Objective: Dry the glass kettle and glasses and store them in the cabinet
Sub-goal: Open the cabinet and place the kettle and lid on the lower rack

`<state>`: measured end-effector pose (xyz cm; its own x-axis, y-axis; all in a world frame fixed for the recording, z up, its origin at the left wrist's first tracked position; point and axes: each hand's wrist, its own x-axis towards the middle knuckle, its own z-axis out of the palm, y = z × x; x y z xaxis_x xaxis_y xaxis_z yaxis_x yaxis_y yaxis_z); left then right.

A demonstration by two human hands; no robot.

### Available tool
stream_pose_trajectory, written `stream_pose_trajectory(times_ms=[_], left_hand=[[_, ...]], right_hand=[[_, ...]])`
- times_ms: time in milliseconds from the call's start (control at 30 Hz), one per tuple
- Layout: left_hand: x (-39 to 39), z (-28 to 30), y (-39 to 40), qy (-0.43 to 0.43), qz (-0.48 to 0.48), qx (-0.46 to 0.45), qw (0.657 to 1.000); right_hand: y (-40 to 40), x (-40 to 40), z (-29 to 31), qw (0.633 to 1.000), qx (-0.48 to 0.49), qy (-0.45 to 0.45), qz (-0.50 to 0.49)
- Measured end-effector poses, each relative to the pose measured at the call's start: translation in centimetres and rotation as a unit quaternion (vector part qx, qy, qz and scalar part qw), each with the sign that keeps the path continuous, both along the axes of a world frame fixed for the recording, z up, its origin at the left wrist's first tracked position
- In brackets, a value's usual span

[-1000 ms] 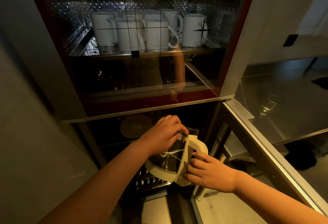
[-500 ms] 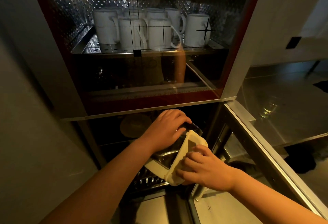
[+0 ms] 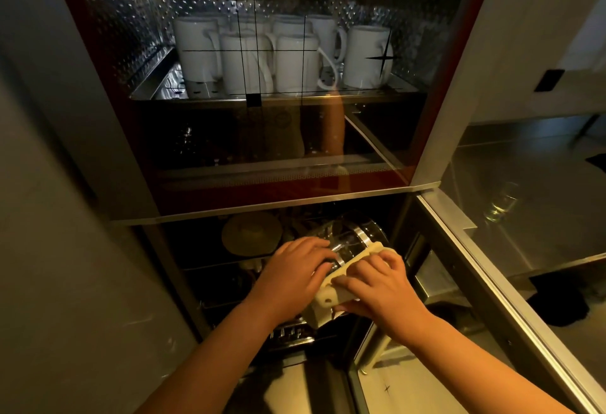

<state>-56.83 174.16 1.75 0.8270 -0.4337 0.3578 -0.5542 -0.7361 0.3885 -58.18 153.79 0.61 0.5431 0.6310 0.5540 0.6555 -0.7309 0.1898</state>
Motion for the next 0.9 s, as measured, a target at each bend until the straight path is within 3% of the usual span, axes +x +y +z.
stream_pose_trajectory(times_ms=[400, 900], left_hand=[[-0.9, -0.4, 0.6, -0.03, -0.042, 0.027, 0.998], [-0.4, 0.6, -0.9, -0.114, -0.028, 0.033, 0.993]], right_hand=[[0.0, 1.2, 1.0, 0.991, 0.101, 0.063, -0.061], [0.9, 0.9, 0.8, 0.97, 0.193, 0.104, -0.101]])
